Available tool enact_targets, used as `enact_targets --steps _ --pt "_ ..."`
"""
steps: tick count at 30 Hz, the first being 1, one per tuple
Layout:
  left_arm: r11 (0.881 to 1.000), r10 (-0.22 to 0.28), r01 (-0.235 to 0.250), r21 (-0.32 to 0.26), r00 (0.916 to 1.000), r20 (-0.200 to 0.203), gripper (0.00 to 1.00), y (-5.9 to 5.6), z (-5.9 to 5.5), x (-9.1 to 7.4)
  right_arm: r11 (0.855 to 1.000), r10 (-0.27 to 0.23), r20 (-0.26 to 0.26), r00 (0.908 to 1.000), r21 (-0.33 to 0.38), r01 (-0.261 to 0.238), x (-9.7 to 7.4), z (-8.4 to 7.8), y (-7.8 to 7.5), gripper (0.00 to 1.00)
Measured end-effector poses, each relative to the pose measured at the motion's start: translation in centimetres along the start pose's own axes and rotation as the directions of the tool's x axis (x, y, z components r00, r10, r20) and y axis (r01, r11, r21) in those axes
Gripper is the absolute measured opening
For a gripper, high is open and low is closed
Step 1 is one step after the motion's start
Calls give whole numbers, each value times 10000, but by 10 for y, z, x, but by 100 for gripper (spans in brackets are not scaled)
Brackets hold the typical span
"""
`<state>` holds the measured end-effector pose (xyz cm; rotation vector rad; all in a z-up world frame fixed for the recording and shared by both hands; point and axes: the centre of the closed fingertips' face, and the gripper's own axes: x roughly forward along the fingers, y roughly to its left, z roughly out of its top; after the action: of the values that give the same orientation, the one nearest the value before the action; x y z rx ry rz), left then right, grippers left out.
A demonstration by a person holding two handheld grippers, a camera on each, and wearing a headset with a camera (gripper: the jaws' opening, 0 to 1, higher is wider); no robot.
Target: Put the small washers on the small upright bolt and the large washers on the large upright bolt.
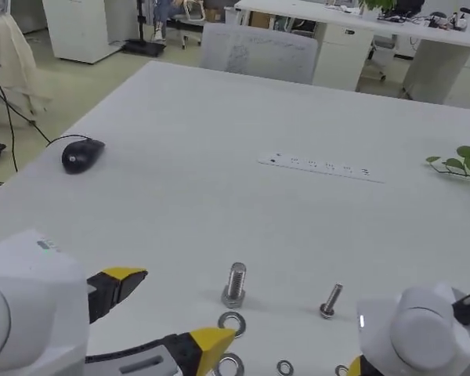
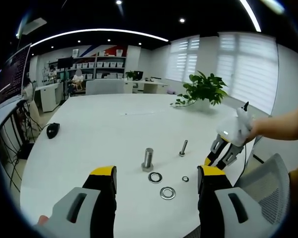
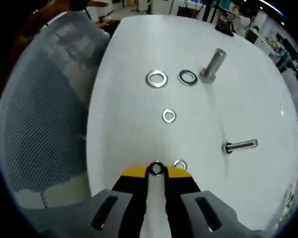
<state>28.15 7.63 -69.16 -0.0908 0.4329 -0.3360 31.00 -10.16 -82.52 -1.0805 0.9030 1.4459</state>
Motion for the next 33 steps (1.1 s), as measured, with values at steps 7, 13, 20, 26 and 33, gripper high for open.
enact_targets --steps 7,13,20,26,33 --pt "10000 13 -13 16 10000 -32 66 -1 -2 -2 10000 -16 121 9999 62 16 -1 0 0 12" --pt "10000 13 -12 43 10000 -44 66 -1 -1 -3 10000 -53 196 9998 25 52 -13 4 -4 12" --pt "10000 -17 17 58 10000 -30 66 -2 -1 -2 9992 -383 374 9986 -83 387 -33 11 -17 12" --pt "10000 -7 7 54 10000 -59 65 -1 -1 -1 9965 -815 552 9951 -155 824 -52 19 -35 12" --pt "10000 -50 50 41 10000 -63 65 -1 -1 0 9926 -1197 647 9907 -134 1208 -63 23 -54 12"
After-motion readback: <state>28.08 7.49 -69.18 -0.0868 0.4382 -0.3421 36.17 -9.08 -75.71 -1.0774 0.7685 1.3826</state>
